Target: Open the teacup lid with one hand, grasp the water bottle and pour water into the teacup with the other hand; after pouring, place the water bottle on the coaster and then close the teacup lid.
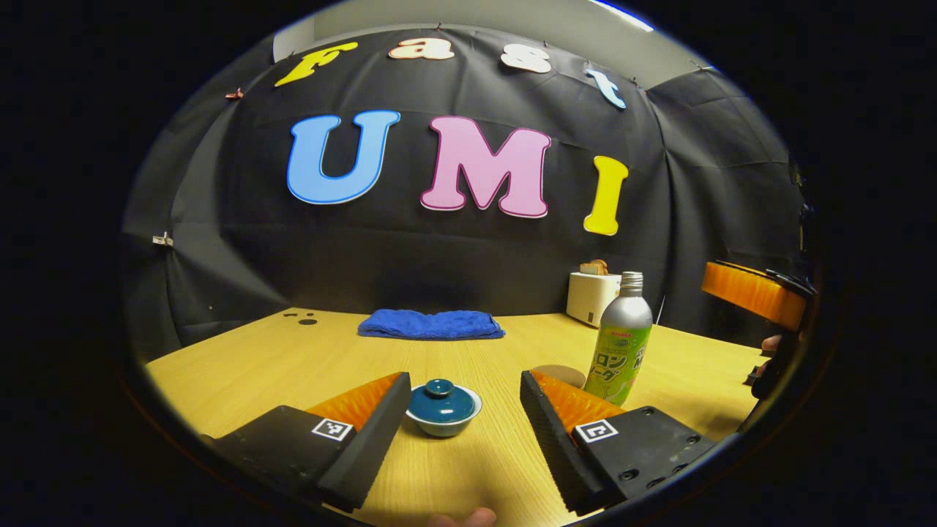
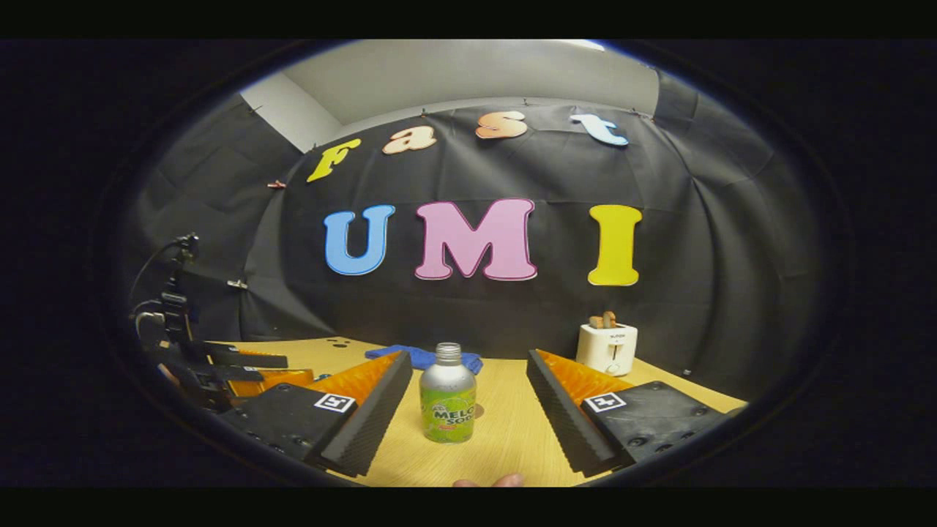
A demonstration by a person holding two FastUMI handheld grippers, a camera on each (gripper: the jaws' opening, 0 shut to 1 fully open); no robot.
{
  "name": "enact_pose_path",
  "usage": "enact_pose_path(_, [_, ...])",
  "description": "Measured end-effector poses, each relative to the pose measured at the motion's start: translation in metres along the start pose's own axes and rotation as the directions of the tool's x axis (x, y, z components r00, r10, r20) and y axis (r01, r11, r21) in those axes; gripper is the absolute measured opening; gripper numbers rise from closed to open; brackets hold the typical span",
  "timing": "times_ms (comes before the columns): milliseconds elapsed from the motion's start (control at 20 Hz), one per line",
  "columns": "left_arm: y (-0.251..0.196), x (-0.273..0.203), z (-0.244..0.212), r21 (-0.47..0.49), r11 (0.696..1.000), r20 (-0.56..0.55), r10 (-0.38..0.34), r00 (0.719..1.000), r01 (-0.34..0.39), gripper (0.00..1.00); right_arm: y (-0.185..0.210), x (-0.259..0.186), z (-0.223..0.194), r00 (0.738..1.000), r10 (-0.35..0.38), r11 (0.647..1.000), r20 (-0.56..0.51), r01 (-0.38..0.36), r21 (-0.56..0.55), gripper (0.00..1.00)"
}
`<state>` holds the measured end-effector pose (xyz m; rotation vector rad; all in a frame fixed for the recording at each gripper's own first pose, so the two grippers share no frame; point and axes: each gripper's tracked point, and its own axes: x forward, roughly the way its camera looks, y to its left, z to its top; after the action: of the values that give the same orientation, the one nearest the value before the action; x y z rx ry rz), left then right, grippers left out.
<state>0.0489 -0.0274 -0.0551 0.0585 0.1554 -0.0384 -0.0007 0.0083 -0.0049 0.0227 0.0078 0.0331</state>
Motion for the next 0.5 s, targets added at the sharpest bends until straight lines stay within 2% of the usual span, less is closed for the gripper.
enact_pose_path(250, [0.018,0.035,-0.022,0.007,0.999,-0.093,0.046,0.995,-0.045,0.95,-0.004,-0.001,0.004,1.000,-0.009,1.000,0.011,0.009,-0.010,0.98])
enact_pose_path(500, [0.023,0.052,-0.021,0.013,0.998,-0.098,0.060,0.993,-0.059,0.90,-0.007,0.001,0.002,1.000,-0.011,1.000,0.007,0.011,0.008,0.98])
